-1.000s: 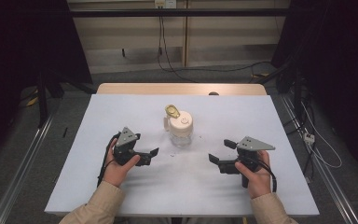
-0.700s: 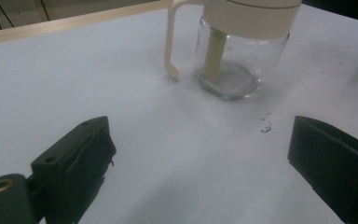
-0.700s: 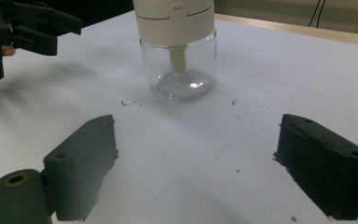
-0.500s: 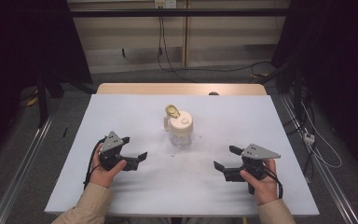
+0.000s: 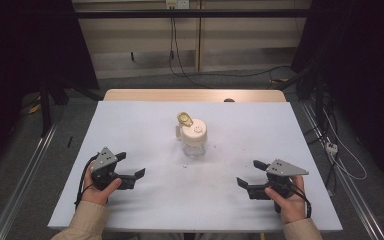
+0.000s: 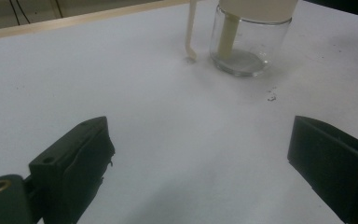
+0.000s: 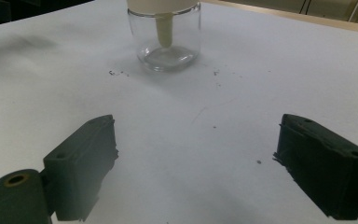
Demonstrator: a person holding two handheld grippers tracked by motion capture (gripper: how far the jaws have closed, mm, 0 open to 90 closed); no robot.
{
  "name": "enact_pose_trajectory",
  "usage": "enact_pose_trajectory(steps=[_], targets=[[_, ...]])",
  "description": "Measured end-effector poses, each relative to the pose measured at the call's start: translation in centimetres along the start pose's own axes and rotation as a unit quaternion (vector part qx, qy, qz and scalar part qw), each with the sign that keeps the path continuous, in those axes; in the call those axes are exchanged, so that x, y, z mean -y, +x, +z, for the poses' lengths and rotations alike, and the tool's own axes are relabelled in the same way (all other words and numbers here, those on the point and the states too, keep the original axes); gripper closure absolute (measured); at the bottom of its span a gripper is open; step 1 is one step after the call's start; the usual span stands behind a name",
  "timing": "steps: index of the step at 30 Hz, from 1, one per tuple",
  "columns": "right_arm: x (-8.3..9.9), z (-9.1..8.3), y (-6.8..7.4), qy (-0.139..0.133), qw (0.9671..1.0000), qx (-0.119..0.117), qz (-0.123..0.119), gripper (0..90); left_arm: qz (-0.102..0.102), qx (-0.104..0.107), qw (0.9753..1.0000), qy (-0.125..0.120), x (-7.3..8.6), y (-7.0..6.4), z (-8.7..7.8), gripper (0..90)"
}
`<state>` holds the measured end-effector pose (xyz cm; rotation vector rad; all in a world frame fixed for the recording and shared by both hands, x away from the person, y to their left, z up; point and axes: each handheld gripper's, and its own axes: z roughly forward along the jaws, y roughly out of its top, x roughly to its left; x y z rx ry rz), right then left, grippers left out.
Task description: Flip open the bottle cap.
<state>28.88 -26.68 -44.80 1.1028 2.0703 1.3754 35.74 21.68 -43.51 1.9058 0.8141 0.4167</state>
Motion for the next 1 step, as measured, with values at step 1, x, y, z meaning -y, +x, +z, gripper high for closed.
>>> enact_pose_trajectory(steps=[1], targets=[[0.01, -0.03, -0.08, -0.001, 1.0000, 0.001, 0.001, 11.2, 0.002, -0.002, 1.0000, 0.000, -0.01, 0.03, 0.01, 5.9]])
